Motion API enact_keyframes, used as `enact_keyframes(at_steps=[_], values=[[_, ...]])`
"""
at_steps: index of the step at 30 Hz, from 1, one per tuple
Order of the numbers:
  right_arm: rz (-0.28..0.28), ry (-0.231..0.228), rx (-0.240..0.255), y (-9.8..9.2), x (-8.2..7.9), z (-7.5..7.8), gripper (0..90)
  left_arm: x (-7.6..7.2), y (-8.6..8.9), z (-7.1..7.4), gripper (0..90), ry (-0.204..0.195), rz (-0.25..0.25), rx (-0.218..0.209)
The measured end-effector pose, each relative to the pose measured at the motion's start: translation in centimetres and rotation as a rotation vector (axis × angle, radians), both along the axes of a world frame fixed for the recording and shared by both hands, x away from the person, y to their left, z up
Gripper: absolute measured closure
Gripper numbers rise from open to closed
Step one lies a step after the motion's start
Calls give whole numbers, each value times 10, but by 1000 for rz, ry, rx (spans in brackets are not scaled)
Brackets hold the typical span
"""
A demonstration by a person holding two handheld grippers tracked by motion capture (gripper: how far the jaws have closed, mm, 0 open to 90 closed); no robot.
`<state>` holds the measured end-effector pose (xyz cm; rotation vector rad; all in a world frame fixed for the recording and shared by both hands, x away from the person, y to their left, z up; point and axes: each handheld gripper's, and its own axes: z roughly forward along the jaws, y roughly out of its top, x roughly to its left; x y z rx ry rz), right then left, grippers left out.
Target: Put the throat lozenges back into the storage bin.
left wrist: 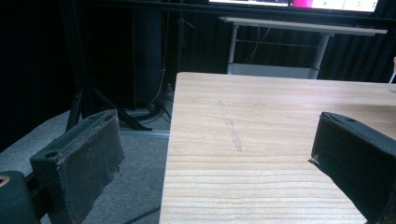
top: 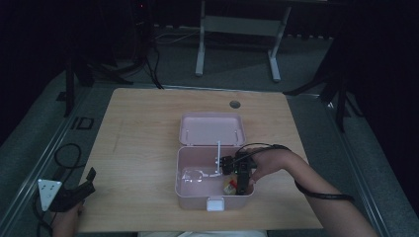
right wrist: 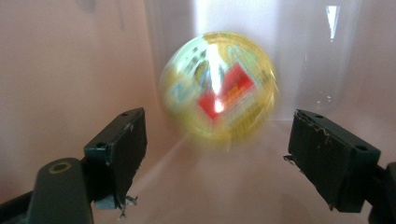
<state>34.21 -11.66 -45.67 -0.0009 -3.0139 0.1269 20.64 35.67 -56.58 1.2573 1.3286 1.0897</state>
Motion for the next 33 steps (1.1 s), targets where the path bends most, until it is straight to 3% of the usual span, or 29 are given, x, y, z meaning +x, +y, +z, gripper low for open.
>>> enact_keyframes(at_steps=[8, 20, 22, 27, 31, 33], values=[[5, 0, 21, -2, 1, 5, 193, 0, 0, 0, 25, -2, 0, -2], [-4, -70, 164, -9, 0, 51, 177, 0, 0, 0, 25, 0, 1, -2], [-18, -85, 211, -16, 2, 64, 122, 0, 0, 0, 25, 0, 0, -2], [-52, -150, 297, -35, 7, 79, 120, 0, 0, 0, 25, 1, 1, -2], [-89, -171, 342, -50, 11, 84, 120, 0, 0, 0, 25, 0, 2, -1], [-102, -202, 359, -63, 12, 84, 120, 0, 0, 0, 24, 0, 1, 0]])
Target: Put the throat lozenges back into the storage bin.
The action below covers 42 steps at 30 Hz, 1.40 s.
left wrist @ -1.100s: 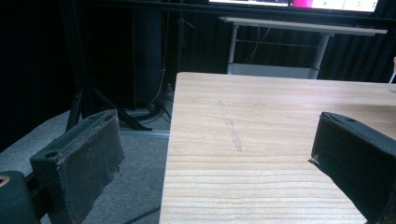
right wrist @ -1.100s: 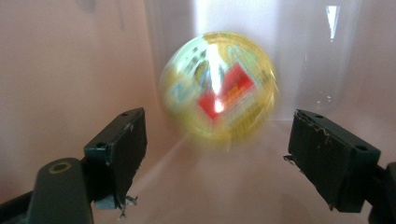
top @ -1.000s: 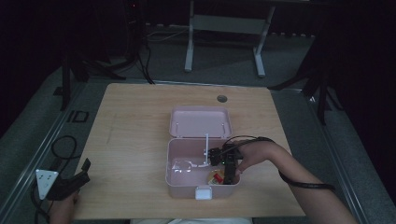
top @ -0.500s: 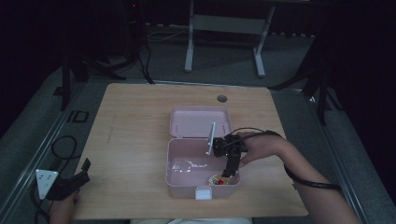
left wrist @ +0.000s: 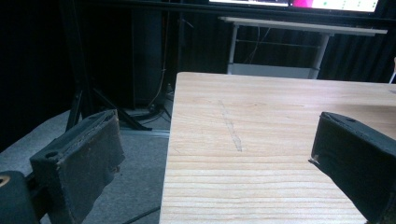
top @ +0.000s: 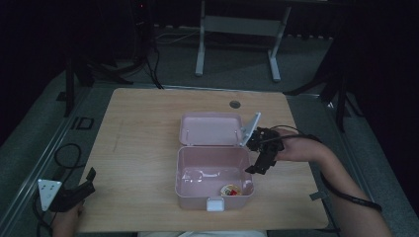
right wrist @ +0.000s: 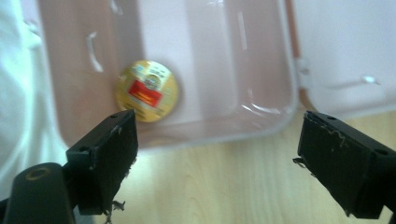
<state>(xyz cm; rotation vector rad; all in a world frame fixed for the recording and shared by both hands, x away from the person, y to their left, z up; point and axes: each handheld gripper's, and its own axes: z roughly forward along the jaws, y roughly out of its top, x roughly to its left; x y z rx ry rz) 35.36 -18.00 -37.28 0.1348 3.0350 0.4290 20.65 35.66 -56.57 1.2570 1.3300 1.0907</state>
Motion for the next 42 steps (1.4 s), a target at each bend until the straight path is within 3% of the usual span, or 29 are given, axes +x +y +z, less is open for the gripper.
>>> enact_keyframes(at_steps=[5, 10, 14, 18, 19, 21, 24, 25, 28, 31, 33, 34, 35, 36, 39, 40, 42], values=[[-43, -26, 38, -23, 3, -7, 120, 0, 0, 0, 25, 0, 1, -2], [-82, -22, 61, -39, 6, -18, 120, 0, 0, 0, 25, 1, 1, -1], [-126, -20, 88, -56, 10, -37, 119, 0, 0, 0, 25, 1, 2, 0], [-139, -19, 103, -62, 12, -45, 117, 0, 0, 0, 25, 2, 3, 1], [-178, -6, 134, -72, 17, -59, 117, 0, 0, 0, 25, 3, 2, 1], [-203, 24, 144, -78, 19, -70, 117, 0, 0, 0, 24, 3, 3, 1], [-229, 18, 149, -84, 22, -81, 117, 0, 0, 0, 25, 2, 3, 1], [-275, 31, 190, -93, 26, -97, 118, 0, 0, 0, 25, 1, 3, 1], [-307, 26, 225, -100, 28, -109, 117, 0, 0, 0, 25, 2, 2, 1], [-377, 12, 292, -110, 30, -124, 118, 0, 0, 0, 25, 0, 4, -4], [-429, -26, 337, -117, 30, -135, 117, 0, 0, 0, 25, 0, 4, -4], [-474, -42, 385, -122, 31, -141, 117, 0, 0, 0, 25, 2, 4, -3], [-474, -42, 385, -122, 31, -141, 117, 0, 0, 0, 25, 2, 4, -3], [-513, -76, 419, -128, 31, -147, 117, 0, 0, 0, 25, 1, 4, -3], [-548, -96, 441, -133, 30, -152, 117, 0, 0, 0, 25, 1, 4, -4], [-583, -142, 447, -137, 29, -157, 115, 0, 0, 0, 25, 1, 4, -3], [-609, -160, 457, -141, 27, -162, 115, 0, 0, 0, 25, 2, 3, -2]])
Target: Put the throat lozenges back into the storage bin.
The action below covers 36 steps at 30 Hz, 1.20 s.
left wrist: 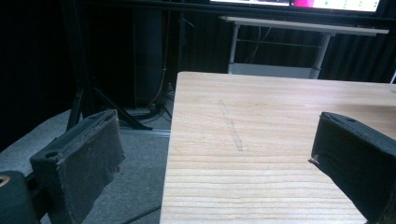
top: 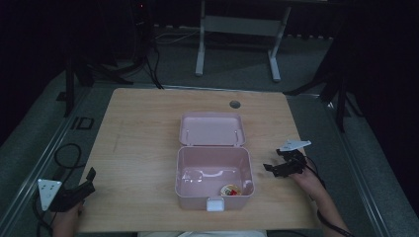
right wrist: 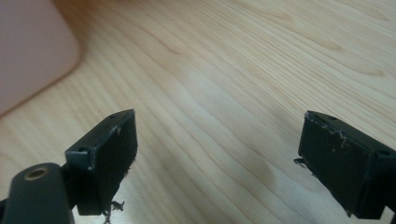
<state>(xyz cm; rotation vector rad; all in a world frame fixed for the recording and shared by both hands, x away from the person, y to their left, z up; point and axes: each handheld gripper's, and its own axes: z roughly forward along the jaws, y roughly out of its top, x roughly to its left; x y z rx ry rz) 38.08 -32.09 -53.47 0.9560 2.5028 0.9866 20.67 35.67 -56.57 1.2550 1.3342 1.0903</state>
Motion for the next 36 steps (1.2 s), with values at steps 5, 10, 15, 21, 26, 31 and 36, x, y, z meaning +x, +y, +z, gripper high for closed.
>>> enact_keyframes(at_steps=[5, 10, 15, 21, 26, 31, 36], values=[[-75, -24, 21, -9, -4, -8, 115, 0, 0, 0, 25, 0, -1, 2], [-151, -35, 15, -17, -8, -15, 115, 0, 0, 0, 25, 1, -1, 3], [-216, -91, 39, -22, -15, -13, 114, 0, 0, 0, 25, 1, 0, 4], [-282, -112, 44, -29, -23, -12, 115, 0, 0, 0, 25, 2, -1, 5], [-380, -136, 57, -34, -31, -10, 115, 0, 0, 0, 25, 2, -1, 6], [-488, -146, 100, -46, -37, -11, 115, 0, 0, 0, 25, 2, 0, 5], [-539, -159, 146, -58, -40, -12, 115, 0, 0, 0, 25, 3, 1, 5]])
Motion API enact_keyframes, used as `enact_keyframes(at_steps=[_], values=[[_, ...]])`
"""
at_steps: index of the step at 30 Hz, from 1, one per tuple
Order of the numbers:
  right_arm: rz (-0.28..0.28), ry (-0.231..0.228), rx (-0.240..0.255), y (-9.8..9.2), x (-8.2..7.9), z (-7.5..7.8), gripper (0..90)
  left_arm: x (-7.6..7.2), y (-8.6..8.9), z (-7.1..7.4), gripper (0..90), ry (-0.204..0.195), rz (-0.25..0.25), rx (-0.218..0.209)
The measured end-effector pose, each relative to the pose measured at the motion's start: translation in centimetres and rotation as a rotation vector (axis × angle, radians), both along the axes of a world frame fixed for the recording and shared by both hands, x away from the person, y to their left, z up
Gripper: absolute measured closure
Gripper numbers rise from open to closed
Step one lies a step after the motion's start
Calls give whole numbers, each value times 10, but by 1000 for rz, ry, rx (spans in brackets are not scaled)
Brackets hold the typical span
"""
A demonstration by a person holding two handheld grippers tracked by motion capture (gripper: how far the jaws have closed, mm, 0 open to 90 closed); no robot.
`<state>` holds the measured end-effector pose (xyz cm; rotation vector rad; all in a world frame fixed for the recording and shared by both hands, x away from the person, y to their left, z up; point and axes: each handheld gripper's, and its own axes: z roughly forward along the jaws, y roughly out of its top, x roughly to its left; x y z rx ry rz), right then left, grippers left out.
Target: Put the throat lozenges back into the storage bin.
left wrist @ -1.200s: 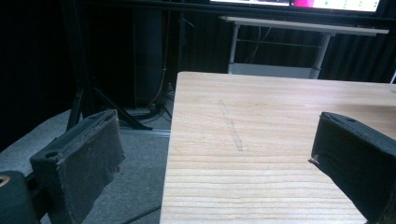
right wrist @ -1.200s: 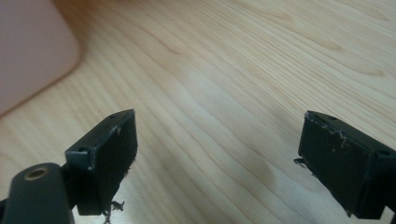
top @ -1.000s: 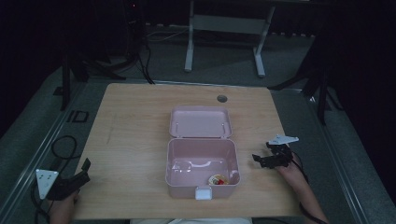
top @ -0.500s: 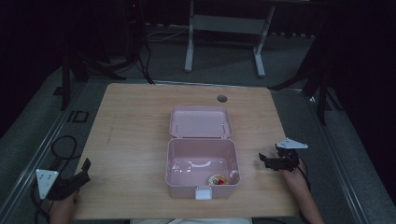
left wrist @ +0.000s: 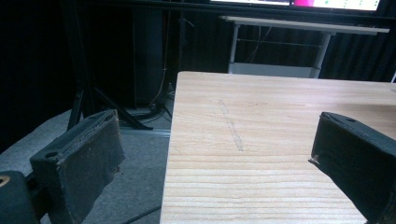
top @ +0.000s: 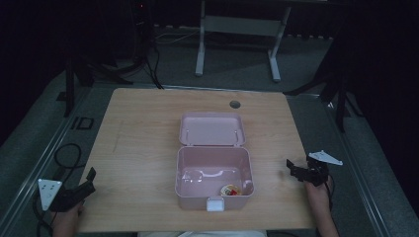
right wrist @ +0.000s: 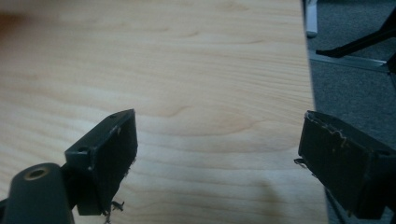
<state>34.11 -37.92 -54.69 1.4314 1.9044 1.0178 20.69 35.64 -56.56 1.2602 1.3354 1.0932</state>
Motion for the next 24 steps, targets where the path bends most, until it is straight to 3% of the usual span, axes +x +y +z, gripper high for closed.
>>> enact_keyframes(at_steps=[3, 7, 8, 12, 24], values=[[-47, -16, 31, -6, -1, -2, 115, 0, 0, 0, 25, 1, 0, 0], [-95, -39, 34, -9, -3, -1, 115, 0, 0, 0, 25, 0, 0, -2], [-112, -35, 58, -12, -3, -2, 115, 0, 0, 0, 25, 0, 0, -4], [-116, -32, 102, -17, -3, -2, 116, 0, 0, 0, 24, -1, 0, -4], [-137, 28, 97, -16, 2, -3, 126, 0, 0, 0, 25, -3, 1, -10]])
